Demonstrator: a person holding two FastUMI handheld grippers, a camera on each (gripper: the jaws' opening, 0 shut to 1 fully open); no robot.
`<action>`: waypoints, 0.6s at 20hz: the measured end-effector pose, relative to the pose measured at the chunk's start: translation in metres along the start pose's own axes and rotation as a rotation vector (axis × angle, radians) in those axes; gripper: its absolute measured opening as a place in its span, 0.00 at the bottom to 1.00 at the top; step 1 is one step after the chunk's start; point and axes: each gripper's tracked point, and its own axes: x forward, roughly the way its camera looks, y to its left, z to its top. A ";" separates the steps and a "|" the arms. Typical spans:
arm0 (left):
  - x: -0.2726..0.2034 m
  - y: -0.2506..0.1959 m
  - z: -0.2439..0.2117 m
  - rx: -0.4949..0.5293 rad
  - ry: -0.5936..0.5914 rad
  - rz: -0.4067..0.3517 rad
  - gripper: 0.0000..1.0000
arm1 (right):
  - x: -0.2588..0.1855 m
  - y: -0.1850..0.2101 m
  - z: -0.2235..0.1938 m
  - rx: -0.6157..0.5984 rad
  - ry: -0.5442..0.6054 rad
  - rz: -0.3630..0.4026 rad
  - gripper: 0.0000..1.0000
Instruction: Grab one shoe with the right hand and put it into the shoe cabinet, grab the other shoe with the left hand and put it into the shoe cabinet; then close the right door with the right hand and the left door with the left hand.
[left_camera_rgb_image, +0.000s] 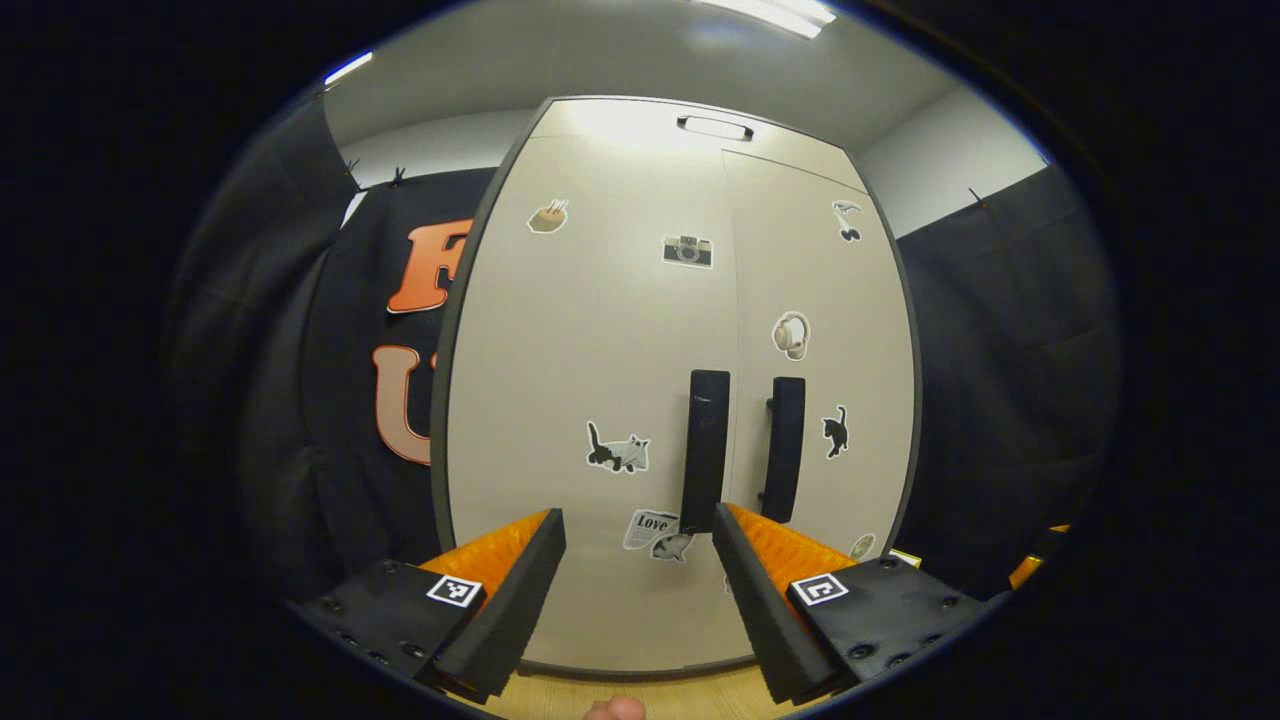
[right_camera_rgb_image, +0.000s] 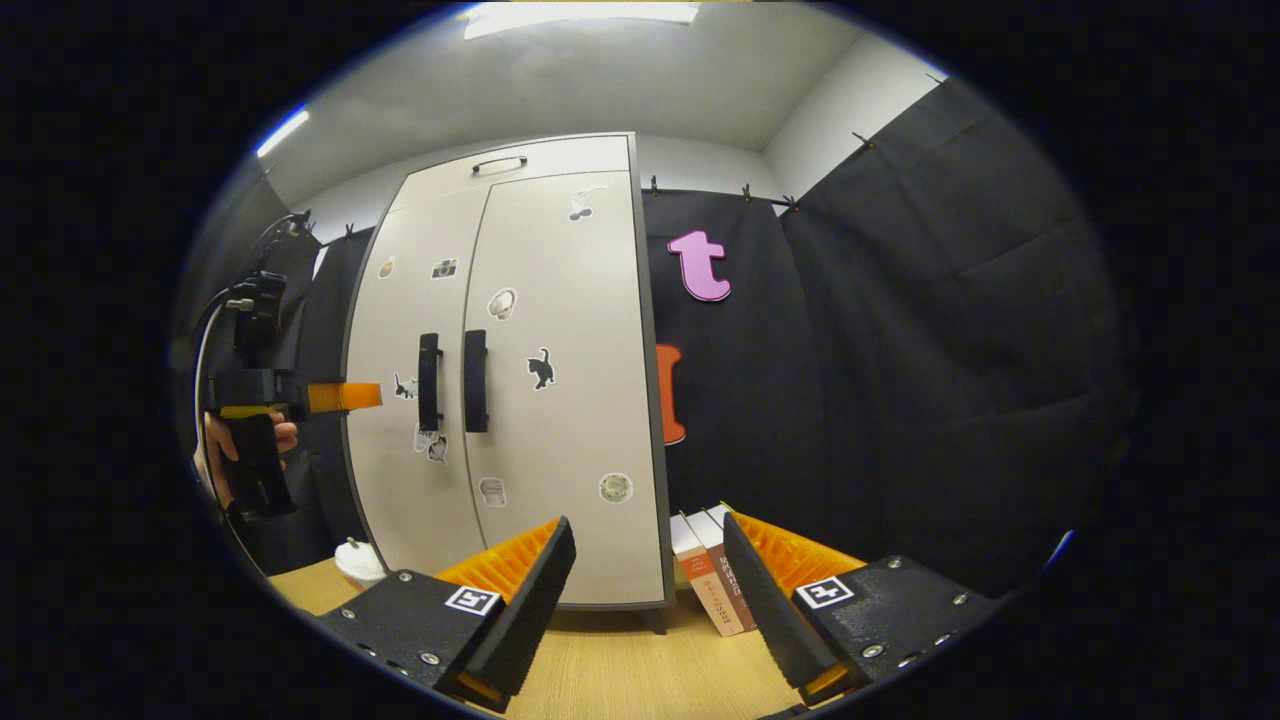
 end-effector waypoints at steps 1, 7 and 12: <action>-0.010 0.004 0.000 0.004 -0.008 0.013 0.96 | 0.000 0.005 0.000 -0.004 0.000 0.015 0.92; -0.079 0.023 -0.018 -0.022 -0.026 0.091 0.96 | -0.007 0.030 -0.004 -0.016 -0.007 0.078 0.92; -0.128 0.026 -0.044 0.009 -0.017 0.120 0.96 | -0.017 0.044 -0.012 -0.012 0.004 0.106 0.92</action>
